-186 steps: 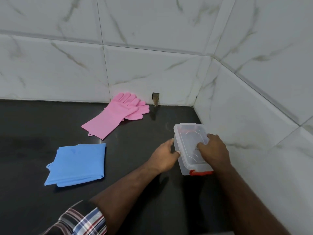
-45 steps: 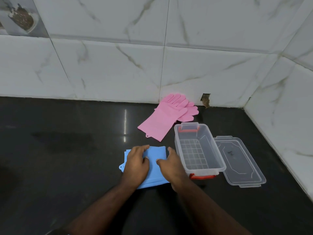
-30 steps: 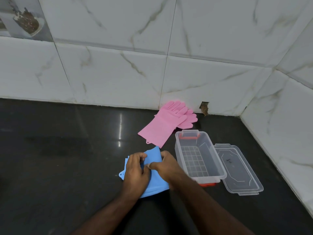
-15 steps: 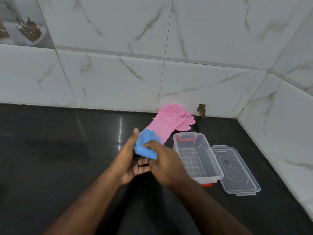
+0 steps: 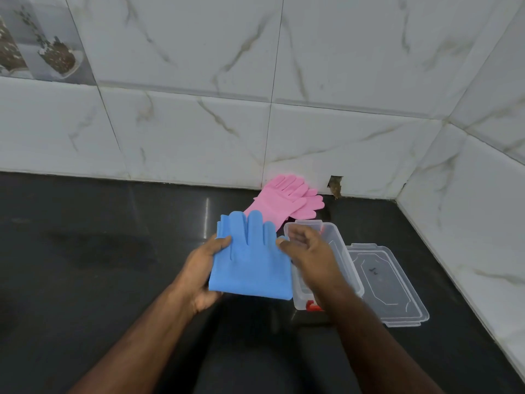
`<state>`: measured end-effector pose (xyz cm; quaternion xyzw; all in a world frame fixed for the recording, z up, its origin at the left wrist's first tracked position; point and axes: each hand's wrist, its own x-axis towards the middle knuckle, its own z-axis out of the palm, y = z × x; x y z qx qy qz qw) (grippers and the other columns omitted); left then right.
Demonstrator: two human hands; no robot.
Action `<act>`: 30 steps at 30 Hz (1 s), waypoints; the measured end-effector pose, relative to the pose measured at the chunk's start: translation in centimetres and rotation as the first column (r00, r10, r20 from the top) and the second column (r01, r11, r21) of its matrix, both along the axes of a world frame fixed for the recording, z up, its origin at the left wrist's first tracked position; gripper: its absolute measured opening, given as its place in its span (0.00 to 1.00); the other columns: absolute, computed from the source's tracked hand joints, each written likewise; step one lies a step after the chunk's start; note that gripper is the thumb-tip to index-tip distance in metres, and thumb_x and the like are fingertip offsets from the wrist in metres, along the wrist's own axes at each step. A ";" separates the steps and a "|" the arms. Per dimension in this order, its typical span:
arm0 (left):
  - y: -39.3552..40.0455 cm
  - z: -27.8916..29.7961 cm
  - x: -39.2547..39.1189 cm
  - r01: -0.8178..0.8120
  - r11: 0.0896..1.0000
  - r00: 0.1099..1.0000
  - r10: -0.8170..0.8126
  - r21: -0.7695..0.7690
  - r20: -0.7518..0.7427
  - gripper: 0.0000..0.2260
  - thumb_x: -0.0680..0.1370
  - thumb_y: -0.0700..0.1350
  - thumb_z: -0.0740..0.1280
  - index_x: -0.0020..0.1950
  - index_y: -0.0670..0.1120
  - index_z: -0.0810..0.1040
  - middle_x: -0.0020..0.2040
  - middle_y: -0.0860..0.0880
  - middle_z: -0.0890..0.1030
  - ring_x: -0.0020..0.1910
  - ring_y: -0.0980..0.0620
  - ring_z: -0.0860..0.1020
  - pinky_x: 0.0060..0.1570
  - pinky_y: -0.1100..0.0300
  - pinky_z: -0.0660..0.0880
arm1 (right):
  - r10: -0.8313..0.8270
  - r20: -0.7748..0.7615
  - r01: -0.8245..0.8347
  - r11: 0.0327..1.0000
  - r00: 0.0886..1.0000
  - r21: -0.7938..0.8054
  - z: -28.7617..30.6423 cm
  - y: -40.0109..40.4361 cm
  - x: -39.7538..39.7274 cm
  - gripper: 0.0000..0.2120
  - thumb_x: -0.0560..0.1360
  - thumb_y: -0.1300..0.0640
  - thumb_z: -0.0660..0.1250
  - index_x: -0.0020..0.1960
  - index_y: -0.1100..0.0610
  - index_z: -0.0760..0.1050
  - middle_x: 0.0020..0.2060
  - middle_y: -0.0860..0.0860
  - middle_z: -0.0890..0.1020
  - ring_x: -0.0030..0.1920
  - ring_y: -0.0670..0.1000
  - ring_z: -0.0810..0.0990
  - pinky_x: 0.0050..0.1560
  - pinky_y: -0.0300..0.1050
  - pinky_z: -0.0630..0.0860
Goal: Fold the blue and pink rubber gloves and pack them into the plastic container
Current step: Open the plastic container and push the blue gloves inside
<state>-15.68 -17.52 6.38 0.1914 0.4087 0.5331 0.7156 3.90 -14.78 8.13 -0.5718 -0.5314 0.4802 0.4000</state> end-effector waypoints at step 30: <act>6.1 1.2 11.1 0.338 0.941 0.424 -0.163 -0.011 -0.891 0.11 0.82 0.47 0.66 0.62 0.46 0.71 0.54 0.46 0.79 0.45 0.50 0.83 0.34 0.52 0.84 | -0.018 0.654 -0.140 0.972 0.757 0.188 -2.8 4.9 9.4 0.20 0.79 0.56 0.60 0.70 0.50 0.66 0.58 0.53 0.80 0.56 0.55 0.79 0.56 0.52 0.75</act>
